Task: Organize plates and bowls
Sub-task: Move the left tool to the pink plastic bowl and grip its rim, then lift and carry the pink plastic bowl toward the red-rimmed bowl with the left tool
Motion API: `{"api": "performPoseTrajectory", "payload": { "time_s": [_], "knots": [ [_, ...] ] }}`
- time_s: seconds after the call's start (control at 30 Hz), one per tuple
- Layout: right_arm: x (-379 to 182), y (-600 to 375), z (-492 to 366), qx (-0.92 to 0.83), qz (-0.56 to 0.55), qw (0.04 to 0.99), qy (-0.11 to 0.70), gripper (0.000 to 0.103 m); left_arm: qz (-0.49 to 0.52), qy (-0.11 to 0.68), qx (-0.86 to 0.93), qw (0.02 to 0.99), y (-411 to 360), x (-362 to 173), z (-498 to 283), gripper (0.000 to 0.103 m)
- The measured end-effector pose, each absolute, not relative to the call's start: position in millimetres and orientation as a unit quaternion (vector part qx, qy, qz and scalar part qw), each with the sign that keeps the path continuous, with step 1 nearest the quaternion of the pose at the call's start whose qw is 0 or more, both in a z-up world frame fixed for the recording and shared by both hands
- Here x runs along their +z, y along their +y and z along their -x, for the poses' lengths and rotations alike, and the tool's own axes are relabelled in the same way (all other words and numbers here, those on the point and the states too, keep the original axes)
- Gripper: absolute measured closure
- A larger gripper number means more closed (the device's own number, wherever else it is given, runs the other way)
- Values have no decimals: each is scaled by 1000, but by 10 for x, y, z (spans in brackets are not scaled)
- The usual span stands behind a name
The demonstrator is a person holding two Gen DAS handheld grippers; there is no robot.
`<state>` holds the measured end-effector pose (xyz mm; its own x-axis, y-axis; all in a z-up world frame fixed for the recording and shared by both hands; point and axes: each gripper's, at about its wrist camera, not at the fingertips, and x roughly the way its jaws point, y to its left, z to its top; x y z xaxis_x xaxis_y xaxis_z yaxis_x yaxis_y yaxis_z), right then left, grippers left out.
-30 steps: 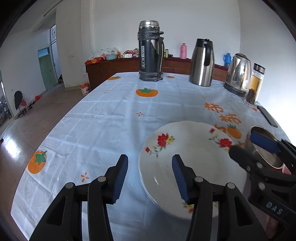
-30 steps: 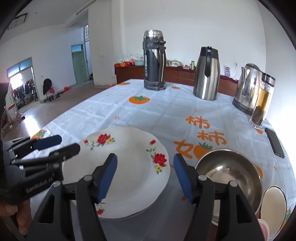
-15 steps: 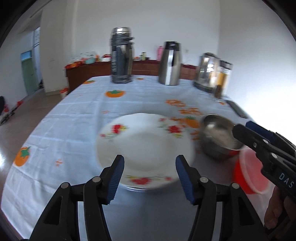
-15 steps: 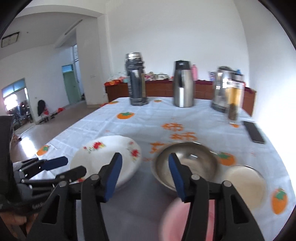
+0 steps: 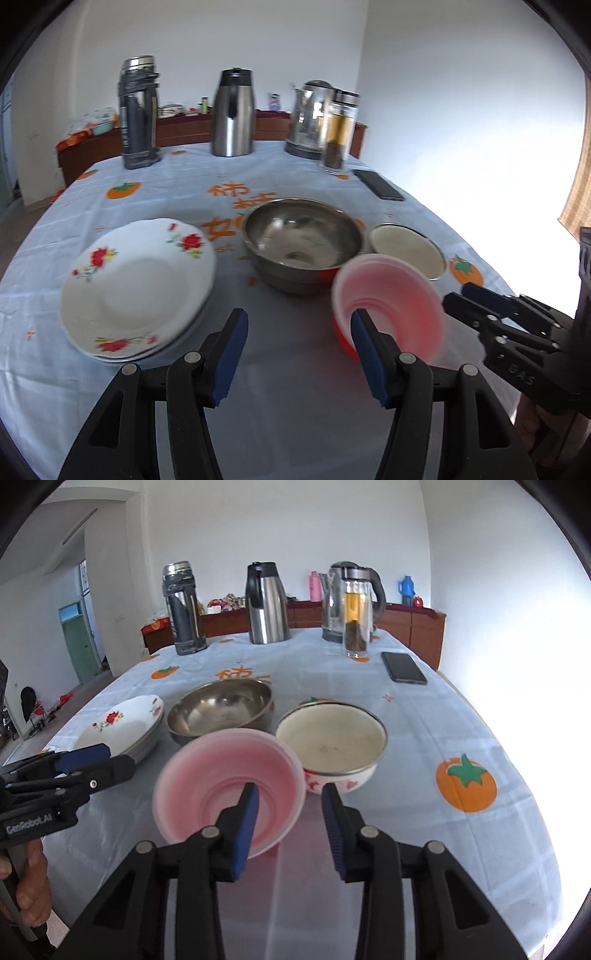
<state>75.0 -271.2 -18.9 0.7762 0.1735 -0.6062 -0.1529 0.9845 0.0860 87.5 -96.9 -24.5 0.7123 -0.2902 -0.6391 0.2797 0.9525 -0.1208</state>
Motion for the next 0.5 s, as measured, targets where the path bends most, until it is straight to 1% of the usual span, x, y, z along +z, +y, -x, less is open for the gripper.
{"api": "performPoseTrajectory", "payload": {
  "time_s": [0.2, 0.23, 0.27, 0.3, 0.33, 0.37, 0.47, 0.5],
  "knots": [
    [-254, -2761, -752, 90, -21, 937, 336, 76, -2, 360, -167, 918, -1110, -355, -938, 42],
    [-271, -2767, -751, 90, -23, 936, 339, 79, -3, 362, -168, 917, -1114, -370, -950, 43],
    [-286, -2775, -762, 92, -26, 935, 341, 80, -3, 365, -169, 916, -1126, -386, -963, 45],
    [-299, -2778, -771, 94, -28, 935, 342, 81, -4, 367, -172, 914, -1144, -403, -985, 49],
    [-309, -2776, -776, 95, -28, 934, 343, 83, -5, 370, -173, 913, -1162, -415, -994, 51],
    [-324, -2768, -787, 97, -28, 933, 344, 86, -7, 372, -176, 911, -1183, -431, -1008, 56],
    [-349, -2746, -784, 107, -32, 933, 343, 90, -7, 383, -190, 904, -1241, -484, -1031, 74],
    [-343, -2736, -771, 108, -30, 934, 340, 90, -7, 384, -194, 903, -1253, -493, -1035, 82]
  ]
}}
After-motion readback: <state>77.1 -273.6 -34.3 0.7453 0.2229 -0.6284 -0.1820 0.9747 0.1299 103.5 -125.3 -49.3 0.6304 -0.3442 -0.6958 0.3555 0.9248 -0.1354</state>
